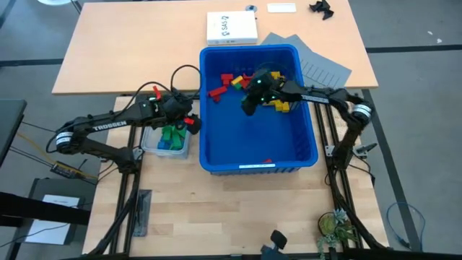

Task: Sort blocks
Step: Put the green block into the transparent bin

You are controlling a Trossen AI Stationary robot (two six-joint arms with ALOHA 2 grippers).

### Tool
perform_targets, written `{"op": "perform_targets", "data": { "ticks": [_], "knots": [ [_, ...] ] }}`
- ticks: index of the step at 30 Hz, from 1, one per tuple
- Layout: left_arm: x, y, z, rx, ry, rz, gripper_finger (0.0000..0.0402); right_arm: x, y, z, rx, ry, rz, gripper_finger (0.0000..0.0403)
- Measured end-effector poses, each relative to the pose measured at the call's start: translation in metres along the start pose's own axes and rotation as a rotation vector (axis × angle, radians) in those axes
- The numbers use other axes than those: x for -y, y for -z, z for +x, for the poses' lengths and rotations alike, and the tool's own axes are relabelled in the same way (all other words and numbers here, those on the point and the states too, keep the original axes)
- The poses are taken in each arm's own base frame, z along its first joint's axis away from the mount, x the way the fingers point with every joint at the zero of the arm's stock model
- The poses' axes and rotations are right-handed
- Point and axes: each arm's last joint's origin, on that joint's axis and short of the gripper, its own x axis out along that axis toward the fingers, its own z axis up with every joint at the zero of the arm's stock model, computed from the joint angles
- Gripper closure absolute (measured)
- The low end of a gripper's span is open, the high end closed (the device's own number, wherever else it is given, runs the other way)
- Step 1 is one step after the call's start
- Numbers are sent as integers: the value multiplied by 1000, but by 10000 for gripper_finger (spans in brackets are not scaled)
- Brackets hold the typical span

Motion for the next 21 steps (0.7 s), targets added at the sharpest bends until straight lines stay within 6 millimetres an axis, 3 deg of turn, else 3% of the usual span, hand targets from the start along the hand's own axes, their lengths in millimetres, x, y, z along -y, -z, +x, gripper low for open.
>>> {"op": "perform_targets", "data": {
  "ticks": [7,11,16,21],
  "knots": [
    [31,-20,-14,270,233,178,129,-24,-26,-80,206,-291,-62,283],
    [47,-30,-28,468,251,340,140,-32,-33,-115,293,-420,-73,283],
    [53,-38,-39,583,220,375,142,-39,-37,-129,344,-485,-47,283],
    [69,-43,-35,678,224,482,142,-55,-44,-134,417,-573,-62,283]
  ]
}}
